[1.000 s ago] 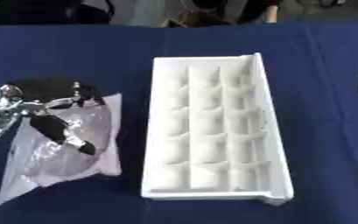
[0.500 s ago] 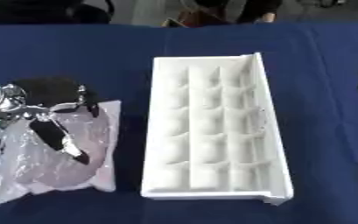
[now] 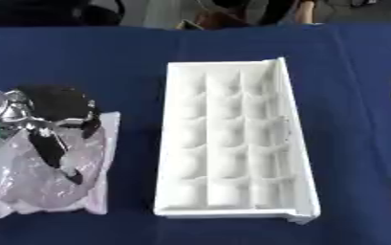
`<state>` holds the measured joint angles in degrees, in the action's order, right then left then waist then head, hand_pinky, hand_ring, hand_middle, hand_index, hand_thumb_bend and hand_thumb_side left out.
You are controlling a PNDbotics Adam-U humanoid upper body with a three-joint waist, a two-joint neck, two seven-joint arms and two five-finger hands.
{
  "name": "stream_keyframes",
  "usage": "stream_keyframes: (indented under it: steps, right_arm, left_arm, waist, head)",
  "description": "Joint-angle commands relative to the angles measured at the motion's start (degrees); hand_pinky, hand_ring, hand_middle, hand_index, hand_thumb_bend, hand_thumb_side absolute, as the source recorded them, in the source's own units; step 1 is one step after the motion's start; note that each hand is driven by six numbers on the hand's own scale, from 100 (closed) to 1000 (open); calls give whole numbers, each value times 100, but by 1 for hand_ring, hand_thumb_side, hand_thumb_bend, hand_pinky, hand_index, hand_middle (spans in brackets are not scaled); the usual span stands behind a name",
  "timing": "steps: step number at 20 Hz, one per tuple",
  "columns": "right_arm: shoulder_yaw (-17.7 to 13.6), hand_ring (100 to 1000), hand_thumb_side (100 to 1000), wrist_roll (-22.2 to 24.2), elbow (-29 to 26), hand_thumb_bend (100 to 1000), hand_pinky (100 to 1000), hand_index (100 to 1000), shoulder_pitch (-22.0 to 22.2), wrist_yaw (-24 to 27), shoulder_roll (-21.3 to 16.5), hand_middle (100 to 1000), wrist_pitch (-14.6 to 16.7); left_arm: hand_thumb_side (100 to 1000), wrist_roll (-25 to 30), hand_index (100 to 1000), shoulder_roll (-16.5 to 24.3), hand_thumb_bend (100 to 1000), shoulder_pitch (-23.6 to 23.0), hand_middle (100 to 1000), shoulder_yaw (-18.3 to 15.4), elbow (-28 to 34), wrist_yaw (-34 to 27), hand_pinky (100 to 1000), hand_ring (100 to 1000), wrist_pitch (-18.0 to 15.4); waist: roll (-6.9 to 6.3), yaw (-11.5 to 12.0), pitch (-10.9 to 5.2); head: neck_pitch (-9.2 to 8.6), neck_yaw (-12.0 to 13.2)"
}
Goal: Pick up objects on the table and place them in the box.
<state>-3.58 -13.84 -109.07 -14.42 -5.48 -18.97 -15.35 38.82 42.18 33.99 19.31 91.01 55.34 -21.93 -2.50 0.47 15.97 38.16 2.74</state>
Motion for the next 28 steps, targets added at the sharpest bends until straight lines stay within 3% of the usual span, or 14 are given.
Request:
stream_keyframes:
  steps: [1,2,5,8,9,10,17,19,23,26,28]
  right_arm:
    - [-35,879,910,0,-84,100,874,951,-40,-19,-78,838,16]
    - [-37,879,910,-1,-84,100,874,951,-39,-19,-78,838,16]
    - [-40,879,909,-3,-84,100,874,951,-39,-18,-76,838,15]
    - [-42,879,909,-4,-86,100,874,951,-41,-18,-75,838,17]
    - [-43,879,909,-4,-86,100,874,951,-40,-17,-75,838,18]
    - [-43,879,909,-4,-85,100,874,952,-39,-17,-75,838,17]
    - [-52,879,909,-12,-85,100,874,952,-37,-14,-73,837,17]
    - [-52,879,909,-12,-85,100,874,952,-36,-12,-74,837,18]
    - [-49,879,908,-9,-85,100,874,952,-37,-10,-71,838,18]
    - [-53,879,907,-13,-87,100,874,952,-43,-10,-69,837,19]
    - [-55,879,908,-15,-88,100,874,952,-44,-8,-67,837,19]
  left_arm:
    - [542,-255,401,149,938,11,299,-175,147,15,125,100,103]
    - [538,-361,334,145,923,-4,236,-196,166,18,100,100,142]
    - [535,-707,309,133,923,-52,217,-242,218,21,100,100,235]
    - [563,-906,446,128,954,-89,347,-256,232,23,108,100,266]
    - [563,-942,446,126,954,-101,347,-266,238,19,108,100,268]
    - [576,-966,529,124,973,-113,430,-276,242,10,145,120,271]
    - [597,-1077,643,103,1000,-319,544,-445,315,-207,169,174,363]
    - [604,-1068,679,125,1000,-380,593,-484,377,-275,228,225,388]
    - [604,-883,753,135,1000,-463,711,-499,318,-248,386,436,417]
    - [604,-795,802,78,1000,-503,761,-502,147,-121,460,562,408]
    - [606,-847,824,14,1000,-552,786,-548,30,-50,468,591,434]
  waist:
    - [3,3,-89]
    - [5,3,-88]
    - [13,6,-84]
    - [19,11,-82]
    - [21,12,-82]
    - [22,14,-82]
    - [31,18,-75]
    - [30,19,-73]
    - [29,14,-71]
    - [37,7,-68]
    - [44,7,-65]
  head:
    - [13,28]
    - [15,27]
    - [18,25]
    - [15,23]
    - [13,23]
    - [12,23]
    - [6,16]
    - [8,16]
    - [11,16]
    - [6,11]
    - [4,3]
